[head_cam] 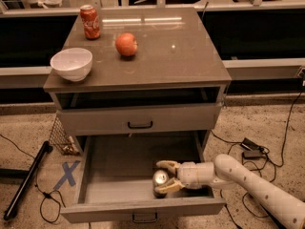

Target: Place 7up can into middle drawer

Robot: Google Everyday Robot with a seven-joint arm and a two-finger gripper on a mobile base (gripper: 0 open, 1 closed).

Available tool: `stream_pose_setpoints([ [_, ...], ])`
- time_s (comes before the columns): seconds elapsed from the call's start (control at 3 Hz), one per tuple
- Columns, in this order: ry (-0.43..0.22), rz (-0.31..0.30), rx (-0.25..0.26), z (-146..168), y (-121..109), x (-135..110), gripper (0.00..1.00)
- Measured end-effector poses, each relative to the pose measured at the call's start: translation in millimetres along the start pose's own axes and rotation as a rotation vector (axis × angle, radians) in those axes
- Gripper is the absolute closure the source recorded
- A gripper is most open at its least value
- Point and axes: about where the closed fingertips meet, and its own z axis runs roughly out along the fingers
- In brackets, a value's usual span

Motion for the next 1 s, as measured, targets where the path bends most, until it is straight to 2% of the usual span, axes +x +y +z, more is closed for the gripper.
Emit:
stream_pose_setpoints([
  [0.33, -0.025, -0.016, 0.004, -2.6, -3.0, -14.2, 0.0],
  [0.67, -0.041, -0.055, 0.08, -28.9, -10.1, -50.4, 0.0],
  [1.0, -0.022, -0.025, 0.182, -65.0, -12.7, -91.7, 0.0],
])
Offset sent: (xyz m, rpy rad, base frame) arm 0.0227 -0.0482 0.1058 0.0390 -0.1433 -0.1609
